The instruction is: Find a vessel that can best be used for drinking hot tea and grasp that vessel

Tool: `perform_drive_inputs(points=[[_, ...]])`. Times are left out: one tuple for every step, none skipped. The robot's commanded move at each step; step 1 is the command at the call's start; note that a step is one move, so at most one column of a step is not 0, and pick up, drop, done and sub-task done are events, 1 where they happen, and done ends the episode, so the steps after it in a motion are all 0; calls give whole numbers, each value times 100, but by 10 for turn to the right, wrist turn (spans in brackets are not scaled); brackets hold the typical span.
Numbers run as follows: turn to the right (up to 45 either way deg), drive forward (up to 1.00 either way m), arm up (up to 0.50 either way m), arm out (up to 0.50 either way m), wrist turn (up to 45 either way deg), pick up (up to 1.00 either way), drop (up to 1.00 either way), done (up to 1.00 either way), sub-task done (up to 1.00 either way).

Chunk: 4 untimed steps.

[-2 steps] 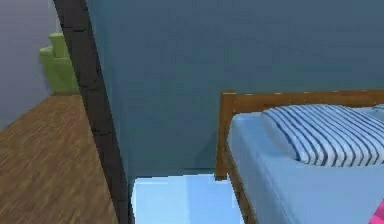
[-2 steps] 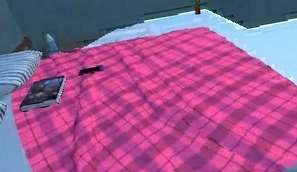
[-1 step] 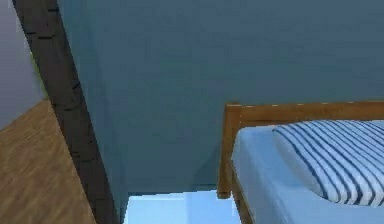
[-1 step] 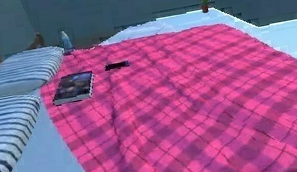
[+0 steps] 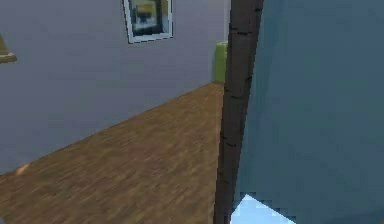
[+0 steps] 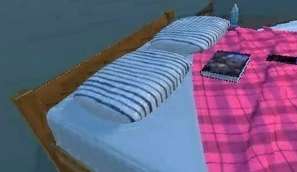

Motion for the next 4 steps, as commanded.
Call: perform_drive_inputs(points=[[-180, 0, 0, 0, 0, 0, 0, 0, 0], [0, 85, 0, 0, 0, 0, 0, 0, 0], [450, 0, 0, 0, 0, 0, 0, 0, 0], [120, 0, 0, 0, 0, 0, 0, 0, 0]])
